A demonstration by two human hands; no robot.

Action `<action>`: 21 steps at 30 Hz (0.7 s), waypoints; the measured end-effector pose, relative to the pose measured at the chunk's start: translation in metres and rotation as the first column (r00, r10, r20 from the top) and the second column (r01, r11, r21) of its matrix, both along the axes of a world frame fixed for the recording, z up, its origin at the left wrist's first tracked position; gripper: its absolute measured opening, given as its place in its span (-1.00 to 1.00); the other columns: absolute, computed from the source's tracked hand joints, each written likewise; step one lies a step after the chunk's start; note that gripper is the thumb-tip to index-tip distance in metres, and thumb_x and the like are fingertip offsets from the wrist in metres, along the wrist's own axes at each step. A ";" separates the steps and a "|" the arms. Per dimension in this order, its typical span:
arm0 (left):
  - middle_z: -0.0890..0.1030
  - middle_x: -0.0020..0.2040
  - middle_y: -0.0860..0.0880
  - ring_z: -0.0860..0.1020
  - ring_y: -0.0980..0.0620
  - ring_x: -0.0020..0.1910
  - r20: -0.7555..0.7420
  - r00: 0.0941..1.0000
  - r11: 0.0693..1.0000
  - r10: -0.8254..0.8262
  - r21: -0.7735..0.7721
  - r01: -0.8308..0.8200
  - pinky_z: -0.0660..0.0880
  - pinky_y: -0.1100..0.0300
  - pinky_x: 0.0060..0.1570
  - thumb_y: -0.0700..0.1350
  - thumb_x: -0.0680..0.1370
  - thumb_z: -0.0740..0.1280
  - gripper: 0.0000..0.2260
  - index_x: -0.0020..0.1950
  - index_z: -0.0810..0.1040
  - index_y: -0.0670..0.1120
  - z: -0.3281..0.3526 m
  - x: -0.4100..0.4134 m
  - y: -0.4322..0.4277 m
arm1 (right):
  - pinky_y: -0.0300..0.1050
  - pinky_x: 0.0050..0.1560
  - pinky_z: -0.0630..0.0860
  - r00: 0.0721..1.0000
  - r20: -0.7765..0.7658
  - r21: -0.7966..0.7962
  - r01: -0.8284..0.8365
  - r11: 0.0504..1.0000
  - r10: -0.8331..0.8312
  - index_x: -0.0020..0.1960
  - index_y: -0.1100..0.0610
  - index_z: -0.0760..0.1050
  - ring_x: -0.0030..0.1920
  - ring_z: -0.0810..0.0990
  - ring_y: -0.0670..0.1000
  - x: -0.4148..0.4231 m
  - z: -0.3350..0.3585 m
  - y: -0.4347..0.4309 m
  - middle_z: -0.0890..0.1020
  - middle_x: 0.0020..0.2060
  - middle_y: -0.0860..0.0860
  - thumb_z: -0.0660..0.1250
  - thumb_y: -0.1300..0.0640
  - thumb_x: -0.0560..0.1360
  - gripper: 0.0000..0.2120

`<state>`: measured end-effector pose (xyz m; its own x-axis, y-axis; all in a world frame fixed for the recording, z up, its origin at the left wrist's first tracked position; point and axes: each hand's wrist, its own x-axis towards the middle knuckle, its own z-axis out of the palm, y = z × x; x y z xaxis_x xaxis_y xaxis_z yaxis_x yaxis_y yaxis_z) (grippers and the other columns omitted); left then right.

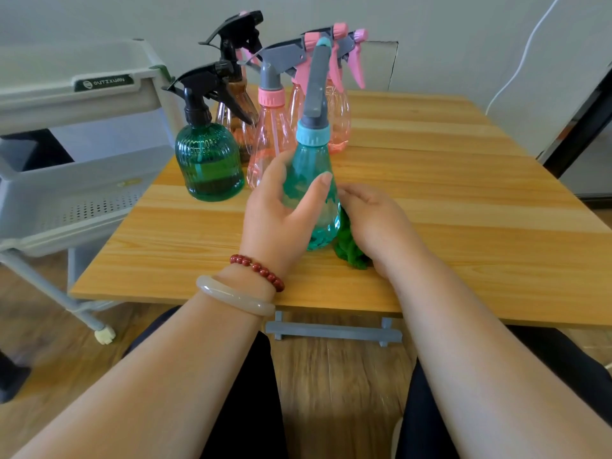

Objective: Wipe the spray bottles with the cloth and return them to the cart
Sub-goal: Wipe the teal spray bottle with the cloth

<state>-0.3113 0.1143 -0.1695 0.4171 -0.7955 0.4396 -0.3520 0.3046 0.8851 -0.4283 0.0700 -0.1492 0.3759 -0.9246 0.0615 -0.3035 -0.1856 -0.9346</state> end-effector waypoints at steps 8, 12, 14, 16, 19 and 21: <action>0.56 0.00 -0.03 0.49 0.12 0.00 0.232 0.971 0.998 0.063 -0.032 -0.057 0.41 0.37 0.02 0.23 0.49 0.29 -0.60 0.16 0.55 -0.02 0.001 0.003 -0.001 | -0.26 0.17 0.52 0.946 0.321 -0.098 -0.015 0.995 0.045 -0.03 -0.19 0.61 0.13 0.61 -0.19 0.003 0.009 0.003 0.68 0.04 -0.20 0.21 0.21 0.64 -0.67; 0.58 -0.04 -0.04 0.53 0.04 -0.04 0.184 0.981 0.996 0.061 -0.069 -0.048 0.51 0.13 0.01 0.19 0.50 0.31 -0.59 0.13 0.57 -0.11 0.002 0.004 0.000 | -0.19 -0.11 0.55 0.994 0.109 -0.018 0.009 1.000 -0.007 -0.28 -0.28 0.63 -0.10 0.66 -0.13 0.003 -0.002 0.003 0.69 -0.25 -0.25 0.19 0.14 0.63 -0.54; 0.60 -0.03 -0.04 0.56 0.00 -0.03 0.141 0.989 0.996 0.042 -0.081 -0.031 0.54 0.01 0.03 0.17 0.50 0.32 -0.58 0.16 0.57 -0.14 0.004 0.004 0.001 | -0.17 -0.08 0.56 0.986 0.164 -0.034 -0.005 0.999 0.011 -0.30 -0.29 0.63 -0.12 0.66 -0.18 0.002 0.002 0.004 0.69 -0.26 -0.27 0.20 0.16 0.63 -0.51; 0.61 0.00 -0.04 0.57 0.00 -0.01 0.181 0.983 0.995 0.028 -0.102 -0.010 0.54 0.01 0.05 0.14 0.51 0.33 -0.59 0.19 0.56 -0.14 0.006 0.002 0.001 | -0.14 0.06 0.57 0.943 0.327 -0.113 -0.024 0.993 0.060 -0.17 -0.20 0.65 0.00 0.66 -0.15 0.000 0.009 0.003 0.71 -0.13 -0.20 0.21 0.20 0.63 -0.60; 0.60 -0.03 -0.02 0.55 0.04 -0.05 0.189 0.982 0.996 0.008 -0.091 0.009 0.53 0.10 0.00 0.14 0.51 0.33 -0.57 0.21 0.56 -0.15 0.007 -0.004 0.002 | -0.18 0.08 0.56 0.874 0.462 -0.150 -0.091 0.984 0.151 -0.14 -0.18 0.67 0.04 0.66 -0.12 -0.003 0.015 0.002 0.72 -0.09 -0.17 0.19 0.24 0.64 -0.57; 0.59 -0.05 0.00 0.53 0.06 -0.08 0.154 0.988 0.997 0.010 -0.074 0.001 0.51 0.12 -0.04 0.15 0.51 0.32 -0.57 0.20 0.57 -0.16 0.006 -0.005 0.003 | -0.17 0.06 0.54 0.864 0.478 -0.071 -0.139 0.988 0.156 -0.20 -0.20 0.69 0.01 0.67 -0.13 -0.004 0.010 -0.001 0.72 -0.12 -0.17 0.18 0.26 0.64 -0.52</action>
<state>-0.3165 0.1169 -0.1639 0.3432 -0.7571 0.5559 -0.4837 0.3649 0.7956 -0.4325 0.0691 -0.1397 0.4235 -0.8550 0.2994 0.2148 -0.2263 -0.9501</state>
